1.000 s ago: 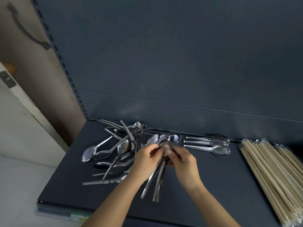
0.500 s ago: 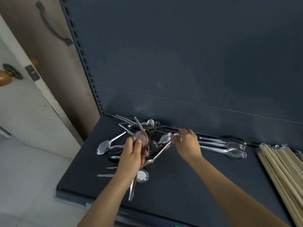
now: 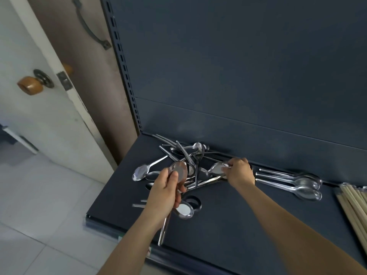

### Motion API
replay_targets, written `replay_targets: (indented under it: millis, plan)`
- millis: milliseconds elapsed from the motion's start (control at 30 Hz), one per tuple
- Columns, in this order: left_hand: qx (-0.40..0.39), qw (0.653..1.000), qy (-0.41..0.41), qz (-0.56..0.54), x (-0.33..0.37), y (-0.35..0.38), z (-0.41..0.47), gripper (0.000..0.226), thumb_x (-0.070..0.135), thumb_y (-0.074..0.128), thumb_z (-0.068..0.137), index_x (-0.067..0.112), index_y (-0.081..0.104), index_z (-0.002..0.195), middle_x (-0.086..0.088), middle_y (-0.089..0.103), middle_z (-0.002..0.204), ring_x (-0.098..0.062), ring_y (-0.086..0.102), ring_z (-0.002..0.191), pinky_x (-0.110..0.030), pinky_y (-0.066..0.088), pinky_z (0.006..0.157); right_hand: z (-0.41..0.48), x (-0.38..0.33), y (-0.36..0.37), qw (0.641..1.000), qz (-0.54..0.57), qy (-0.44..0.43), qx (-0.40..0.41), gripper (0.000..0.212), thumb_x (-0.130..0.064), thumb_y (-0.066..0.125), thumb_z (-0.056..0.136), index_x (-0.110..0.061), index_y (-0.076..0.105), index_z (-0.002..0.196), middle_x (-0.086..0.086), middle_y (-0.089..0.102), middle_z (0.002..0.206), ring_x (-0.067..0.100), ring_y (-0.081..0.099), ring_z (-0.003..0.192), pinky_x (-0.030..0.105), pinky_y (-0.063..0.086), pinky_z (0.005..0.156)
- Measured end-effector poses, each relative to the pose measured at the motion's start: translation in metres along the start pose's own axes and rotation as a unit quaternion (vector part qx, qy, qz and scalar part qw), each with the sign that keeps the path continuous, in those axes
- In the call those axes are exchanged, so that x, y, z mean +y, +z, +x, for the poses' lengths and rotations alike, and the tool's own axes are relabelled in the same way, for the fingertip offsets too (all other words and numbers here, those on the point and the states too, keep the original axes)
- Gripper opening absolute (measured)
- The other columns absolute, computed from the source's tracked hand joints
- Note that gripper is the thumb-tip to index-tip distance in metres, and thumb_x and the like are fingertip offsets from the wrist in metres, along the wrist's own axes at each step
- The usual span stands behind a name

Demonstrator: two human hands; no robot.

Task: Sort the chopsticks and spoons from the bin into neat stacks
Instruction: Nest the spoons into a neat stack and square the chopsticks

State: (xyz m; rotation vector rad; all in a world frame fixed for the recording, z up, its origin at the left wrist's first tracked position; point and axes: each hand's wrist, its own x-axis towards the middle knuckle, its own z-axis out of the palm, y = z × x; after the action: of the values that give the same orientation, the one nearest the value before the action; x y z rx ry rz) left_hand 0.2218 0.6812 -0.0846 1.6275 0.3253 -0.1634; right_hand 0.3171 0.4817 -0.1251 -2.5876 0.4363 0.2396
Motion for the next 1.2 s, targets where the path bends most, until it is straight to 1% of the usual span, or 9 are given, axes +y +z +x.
replay_targets:
  millis: [133,233,333,600,767,833,933,1100,1200]
  plan:
    - [-0.005,1.0,-0.003,0.009,0.003,0.005,0.001,0.02,0.021,0.038,0.101,0.012,0.047,0.086,-0.006,0.059,0.069,-0.007,0.041,0.04,-0.02,0.035,0.04,0.002,0.006,0.003,0.998,0.061,0.008,0.011,0.013,-0.014,0.058,0.089,-0.008,0.065,0.099,0.012,0.063,0.106,0.025,0.054,0.087,0.028,0.038,0.071]
    - [-0.01,1.0,-0.009,0.013,0.004,0.009,0.002,0.02,0.021,0.038,0.101,0.012,0.047,0.086,-0.004,0.059,0.067,-0.006,0.041,0.04,-0.02,0.034,0.04,0.0,0.011,0.0,0.994,0.108,0.023,0.017,0.014,-0.008,0.06,0.087,-0.005,0.066,0.1,0.013,0.065,0.099,0.023,0.052,0.081,0.025,0.037,0.07]
    - [-0.018,1.0,-0.01,0.016,0.003,0.014,0.004,0.02,0.021,0.038,0.101,0.011,0.047,0.086,-0.004,0.059,0.067,-0.007,0.041,0.042,-0.019,0.034,0.04,-0.004,0.02,-0.005,0.99,0.129,0.017,0.05,0.017,-0.005,0.057,0.086,-0.005,0.068,0.098,0.011,0.066,0.093,0.023,0.055,0.082,0.023,0.037,0.07]
    - [-0.038,0.999,-0.012,0.005,0.002,0.033,0.012,0.021,0.019,0.038,0.101,0.001,0.047,0.097,-0.007,0.061,0.069,-0.01,0.044,0.042,-0.021,0.036,0.04,-0.014,0.054,-0.037,0.974,0.172,0.024,0.144,0.027,0.005,0.055,0.083,-0.005,0.067,0.105,0.011,0.069,0.102,0.023,0.06,0.092,0.017,0.036,0.07]
    - [-0.053,0.997,-0.033,-0.046,0.005,0.049,0.015,0.019,0.019,0.038,0.101,0.006,0.051,0.097,-0.009,0.062,0.072,-0.011,0.056,0.046,-0.021,0.046,0.043,-0.026,0.067,-0.07,0.948,0.236,0.016,0.214,0.03,0.008,0.057,0.08,-0.007,0.067,0.104,0.006,0.069,0.096,0.014,0.061,0.087,0.018,0.04,0.077]
    - [-0.055,0.994,-0.038,-0.082,0.008,0.053,0.016,0.019,0.017,0.038,0.101,0.003,0.05,0.097,-0.011,0.061,0.072,-0.014,0.062,0.05,-0.024,0.051,0.046,-0.035,0.062,-0.085,0.933,0.278,-0.017,0.227,0.029,0.01,0.058,0.079,-0.009,0.067,0.098,0.002,0.068,0.091,0.013,0.065,0.085,0.012,0.044,0.073]
    - [-0.059,0.993,-0.027,-0.101,0.015,0.056,0.018,0.02,0.014,0.036,0.101,-0.003,0.048,0.101,-0.014,0.062,0.076,-0.016,0.067,0.057,-0.025,0.057,0.055,-0.054,0.048,-0.109,0.927,0.305,-0.086,0.203,0.031,0.012,0.06,0.079,-0.016,0.066,0.089,-0.006,0.069,0.086,-0.004,0.065,0.074,0.003,0.046,0.069]
    - [-0.103,0.991,-0.028,-0.086,0.016,0.065,0.01,0.018,0.016,0.039,0.101,0.013,0.057,0.099,-0.018,0.066,0.092,-0.017,0.07,0.073,-0.03,0.058,0.069,-0.082,0.011,-0.116,0.927,0.309,-0.212,0.035,0.042,0.018,0.06,0.077,-0.023,0.066,0.083,-0.004,0.072,0.084,0.002,0.068,0.078,0.012,0.051,0.075]
    - [-0.172,0.966,-0.098,-0.168,0.018,0.072,-0.005,0.021,0.023,0.039,0.101,0.016,0.059,0.098,-0.022,0.067,0.087,-0.03,0.068,0.076,-0.044,0.055,0.074,-0.089,-0.006,-0.093,0.934,0.256,-0.244,0.045,0.039,0.014,0.06,0.079,-0.023,0.069,0.086,-0.014,0.069,0.084,-0.004,0.065,0.08,0.008,0.046,0.077]
